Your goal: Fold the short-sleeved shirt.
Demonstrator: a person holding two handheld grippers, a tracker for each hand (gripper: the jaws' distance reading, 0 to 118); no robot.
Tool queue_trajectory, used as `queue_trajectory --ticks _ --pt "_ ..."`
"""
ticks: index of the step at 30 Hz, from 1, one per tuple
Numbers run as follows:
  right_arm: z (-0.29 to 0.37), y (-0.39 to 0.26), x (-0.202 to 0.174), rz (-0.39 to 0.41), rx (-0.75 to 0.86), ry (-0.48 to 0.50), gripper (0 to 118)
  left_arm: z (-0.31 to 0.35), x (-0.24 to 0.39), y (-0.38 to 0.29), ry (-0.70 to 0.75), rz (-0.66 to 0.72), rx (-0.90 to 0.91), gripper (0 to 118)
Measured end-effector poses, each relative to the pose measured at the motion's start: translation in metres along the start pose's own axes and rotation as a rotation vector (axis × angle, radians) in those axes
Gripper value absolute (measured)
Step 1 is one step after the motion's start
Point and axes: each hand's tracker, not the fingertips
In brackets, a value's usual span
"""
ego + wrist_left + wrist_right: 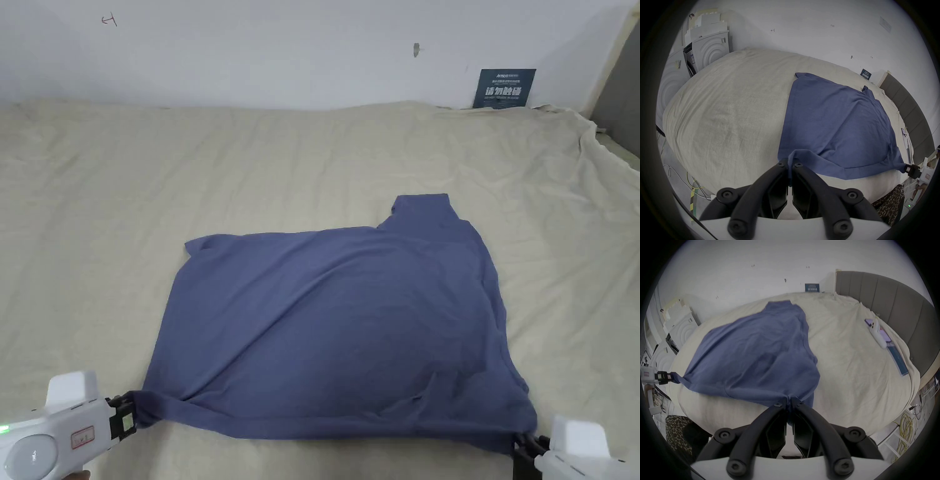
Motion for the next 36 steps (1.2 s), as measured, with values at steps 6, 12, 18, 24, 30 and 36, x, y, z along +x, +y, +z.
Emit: queue_trajectory --ticks 6,12,18,24,30,36 --pt "0.01 0.058 -0.011 0.062 0.101 0.019 4 -0.001 0.002 0.027 -0.002 0.014 0.033 2" --pt "-0.013 0.12 -0.018 0.1 0.142 0.008 4 -0.017 0.007 0.07 0.008 0.004 0.089 2" --pt "-0.065 0.163 -0.009 0.101 0.101 -0.009 4 -0.053 0.009 0.11 0.04 -0.026 0.101 2" --pt "-0.131 0.182 0.002 0.097 0.005 -0.039 4 -0.11 0.019 0.128 0.08 -0.102 0.03 2" --pt "-0.178 0.176 0.002 0.078 -0.11 -0.089 4 -0.164 0.028 0.129 0.114 -0.143 -0.076 2" --pt "-0.203 0.16 0.002 0.051 -0.187 -0.123 4 -0.178 0.033 0.134 0.154 -0.148 -0.126 2"
